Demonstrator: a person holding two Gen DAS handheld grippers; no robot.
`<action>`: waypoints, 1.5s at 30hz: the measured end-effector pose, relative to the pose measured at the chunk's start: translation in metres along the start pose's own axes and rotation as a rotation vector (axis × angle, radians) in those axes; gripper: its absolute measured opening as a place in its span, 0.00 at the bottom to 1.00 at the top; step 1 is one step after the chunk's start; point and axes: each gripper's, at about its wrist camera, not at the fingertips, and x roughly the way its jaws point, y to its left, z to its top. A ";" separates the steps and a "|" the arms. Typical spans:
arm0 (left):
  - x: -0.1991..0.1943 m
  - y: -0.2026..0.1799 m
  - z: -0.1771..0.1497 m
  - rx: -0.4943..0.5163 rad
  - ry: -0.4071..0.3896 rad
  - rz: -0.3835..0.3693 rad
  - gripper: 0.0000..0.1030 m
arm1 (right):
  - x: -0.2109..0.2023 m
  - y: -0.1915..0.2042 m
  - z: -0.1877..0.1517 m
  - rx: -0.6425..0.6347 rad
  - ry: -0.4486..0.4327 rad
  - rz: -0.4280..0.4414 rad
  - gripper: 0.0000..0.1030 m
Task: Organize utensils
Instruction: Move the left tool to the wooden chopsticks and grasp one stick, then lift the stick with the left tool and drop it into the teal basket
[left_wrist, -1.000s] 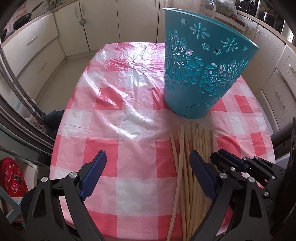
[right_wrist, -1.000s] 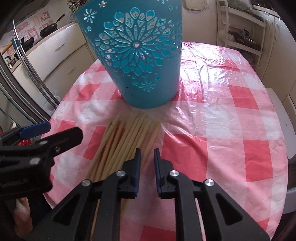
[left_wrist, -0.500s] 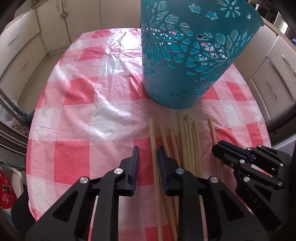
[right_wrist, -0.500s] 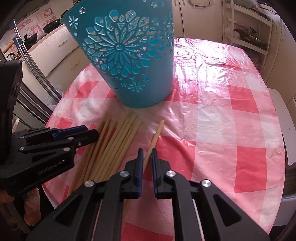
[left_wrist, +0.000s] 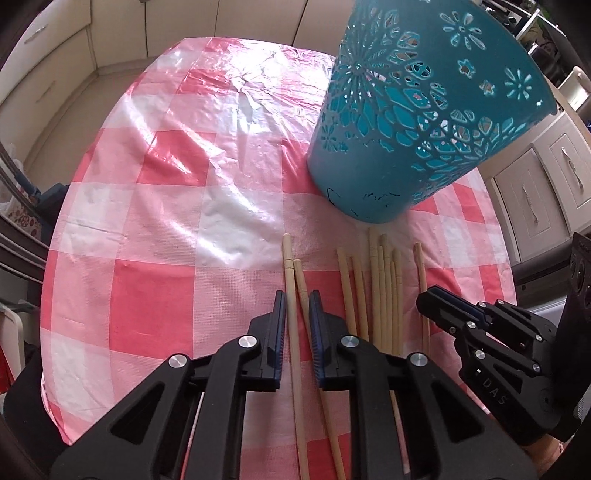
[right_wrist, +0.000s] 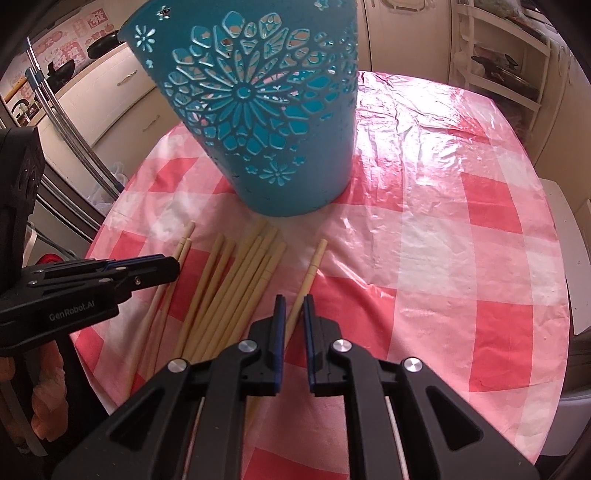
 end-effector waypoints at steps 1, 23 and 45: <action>-0.002 0.003 0.000 -0.003 -0.003 -0.001 0.12 | 0.000 -0.001 -0.001 0.002 -0.002 0.002 0.10; -0.051 0.003 0.016 0.048 -0.122 -0.041 0.05 | 0.000 -0.014 0.001 -0.029 0.008 0.022 0.07; -0.147 -0.089 0.142 0.050 -0.897 -0.035 0.05 | -0.007 -0.027 -0.007 -0.011 -0.047 0.075 0.07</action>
